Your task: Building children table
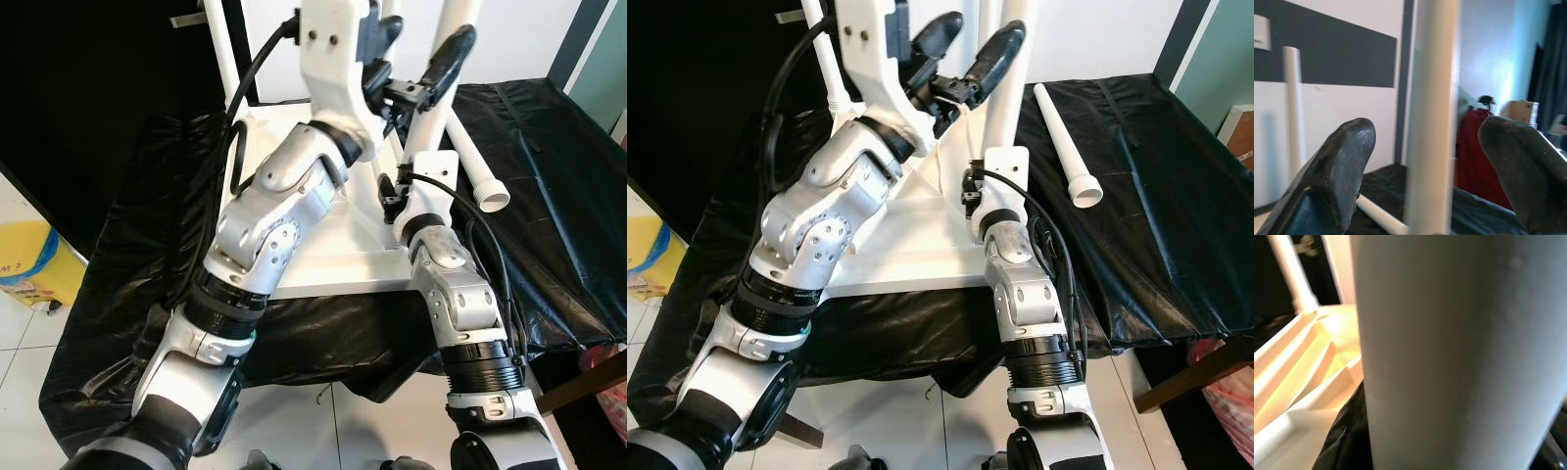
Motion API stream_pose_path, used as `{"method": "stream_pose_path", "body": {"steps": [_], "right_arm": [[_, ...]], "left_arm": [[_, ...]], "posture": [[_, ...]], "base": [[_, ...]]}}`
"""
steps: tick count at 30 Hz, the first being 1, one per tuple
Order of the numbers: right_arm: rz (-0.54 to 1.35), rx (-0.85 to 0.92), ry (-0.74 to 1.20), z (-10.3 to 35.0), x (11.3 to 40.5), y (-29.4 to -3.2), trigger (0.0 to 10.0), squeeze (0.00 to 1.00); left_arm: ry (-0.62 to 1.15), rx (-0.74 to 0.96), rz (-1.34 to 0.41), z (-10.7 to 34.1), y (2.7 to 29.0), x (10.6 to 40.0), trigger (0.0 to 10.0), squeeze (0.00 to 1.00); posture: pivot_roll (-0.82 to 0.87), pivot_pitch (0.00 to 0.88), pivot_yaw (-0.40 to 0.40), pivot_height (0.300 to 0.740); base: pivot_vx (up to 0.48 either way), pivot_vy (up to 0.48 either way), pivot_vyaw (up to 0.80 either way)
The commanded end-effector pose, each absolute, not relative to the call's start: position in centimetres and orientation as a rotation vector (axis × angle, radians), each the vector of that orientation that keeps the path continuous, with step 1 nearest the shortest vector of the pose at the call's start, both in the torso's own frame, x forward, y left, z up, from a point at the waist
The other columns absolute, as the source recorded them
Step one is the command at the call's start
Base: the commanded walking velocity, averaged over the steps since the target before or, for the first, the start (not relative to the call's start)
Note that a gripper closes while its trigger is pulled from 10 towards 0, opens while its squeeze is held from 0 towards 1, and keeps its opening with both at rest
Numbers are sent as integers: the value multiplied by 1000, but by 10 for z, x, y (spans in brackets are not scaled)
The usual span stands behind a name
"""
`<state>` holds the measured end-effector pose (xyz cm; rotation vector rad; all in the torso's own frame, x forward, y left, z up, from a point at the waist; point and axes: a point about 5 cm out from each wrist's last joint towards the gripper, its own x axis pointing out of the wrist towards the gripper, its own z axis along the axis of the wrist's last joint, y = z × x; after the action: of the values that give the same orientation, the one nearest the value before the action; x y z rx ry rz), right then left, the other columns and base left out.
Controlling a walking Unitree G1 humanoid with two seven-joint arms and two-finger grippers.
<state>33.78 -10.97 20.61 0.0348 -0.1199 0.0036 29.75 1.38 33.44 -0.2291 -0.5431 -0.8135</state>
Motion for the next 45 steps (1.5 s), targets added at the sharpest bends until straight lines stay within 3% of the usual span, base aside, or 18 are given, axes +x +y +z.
{"method": "stream_pose_path", "body": {"steps": [1, 19, 45], "right_arm": [[-25, 57, -137, 206, 338, -115, 10000, 0], [-110, -7, -207, 196, 323, -148, 10000, 0], [-78, -77, -261, 178, 303, -153, 10000, 0]], "left_arm": [[-591, -179, -884, 333, 14, 293, 10000, 0], [-502, -116, -787, 283, 27, 300, 10000, 0], [-400, 55, -1025, 223, 21, 270, 10000, 0]], "posture": [[-82, 60, 53, 740], [-94, 71, 61, 740], [-113, 73, 74, 740]], "base": [[0, 0, 0], [0, 0, 0], [0, 0, 0]]}}
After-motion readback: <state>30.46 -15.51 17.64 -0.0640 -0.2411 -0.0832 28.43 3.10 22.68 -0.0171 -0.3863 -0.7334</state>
